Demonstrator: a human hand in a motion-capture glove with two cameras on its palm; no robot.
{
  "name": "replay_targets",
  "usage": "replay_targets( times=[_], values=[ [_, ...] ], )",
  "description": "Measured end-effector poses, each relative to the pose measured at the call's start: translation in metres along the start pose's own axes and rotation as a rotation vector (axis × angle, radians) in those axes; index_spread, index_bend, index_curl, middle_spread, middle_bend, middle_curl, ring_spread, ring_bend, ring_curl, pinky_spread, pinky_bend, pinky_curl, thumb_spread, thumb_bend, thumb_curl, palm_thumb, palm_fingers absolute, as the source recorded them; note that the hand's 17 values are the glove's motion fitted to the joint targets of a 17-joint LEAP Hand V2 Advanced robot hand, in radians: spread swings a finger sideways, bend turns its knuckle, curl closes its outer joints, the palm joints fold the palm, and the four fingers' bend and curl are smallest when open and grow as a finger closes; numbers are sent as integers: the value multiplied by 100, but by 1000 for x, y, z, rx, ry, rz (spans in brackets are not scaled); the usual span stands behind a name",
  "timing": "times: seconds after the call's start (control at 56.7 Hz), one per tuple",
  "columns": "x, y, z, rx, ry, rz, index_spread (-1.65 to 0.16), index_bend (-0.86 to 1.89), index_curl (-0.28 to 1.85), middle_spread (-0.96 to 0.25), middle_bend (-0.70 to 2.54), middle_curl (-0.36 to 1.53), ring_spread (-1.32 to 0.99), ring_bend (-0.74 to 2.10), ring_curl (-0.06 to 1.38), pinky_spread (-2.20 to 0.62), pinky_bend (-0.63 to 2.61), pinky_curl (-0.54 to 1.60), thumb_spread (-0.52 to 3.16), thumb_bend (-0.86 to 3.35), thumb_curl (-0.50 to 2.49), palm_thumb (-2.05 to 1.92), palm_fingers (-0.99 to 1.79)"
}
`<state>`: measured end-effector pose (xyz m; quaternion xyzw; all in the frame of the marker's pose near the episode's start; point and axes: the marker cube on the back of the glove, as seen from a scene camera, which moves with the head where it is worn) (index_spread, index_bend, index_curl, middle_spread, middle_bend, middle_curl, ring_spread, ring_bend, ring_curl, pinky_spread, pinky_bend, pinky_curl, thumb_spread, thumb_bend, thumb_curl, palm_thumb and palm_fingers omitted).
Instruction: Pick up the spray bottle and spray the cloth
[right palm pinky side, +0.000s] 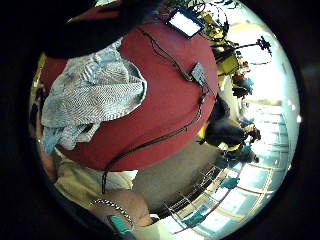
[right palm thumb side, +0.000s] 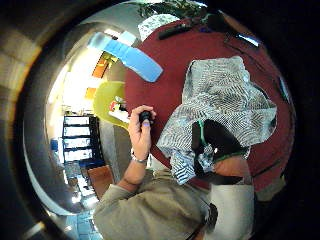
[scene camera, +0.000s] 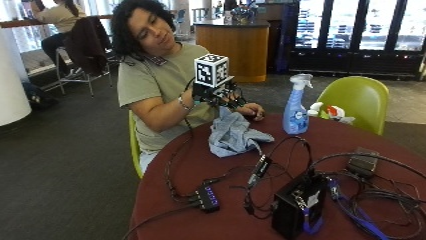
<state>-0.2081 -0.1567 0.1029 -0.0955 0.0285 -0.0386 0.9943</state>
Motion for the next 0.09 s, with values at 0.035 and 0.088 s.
replay_targets(
  times=[0.035, 0.088],
  values=[
    [-1, 1, 2, -1, -6, -3, -42, 26, 37, 1, 17, 29, -7, 32, 33, 20, 15, 25, 113, -1, 46, 75, 22],
    [-3, 2, 4, 2, -13, -4, -42, 27, 37, 1, 17, 29, -7, 32, 32, 20, 16, 25, 112, -2, 46, 75, 22]
  ],
)
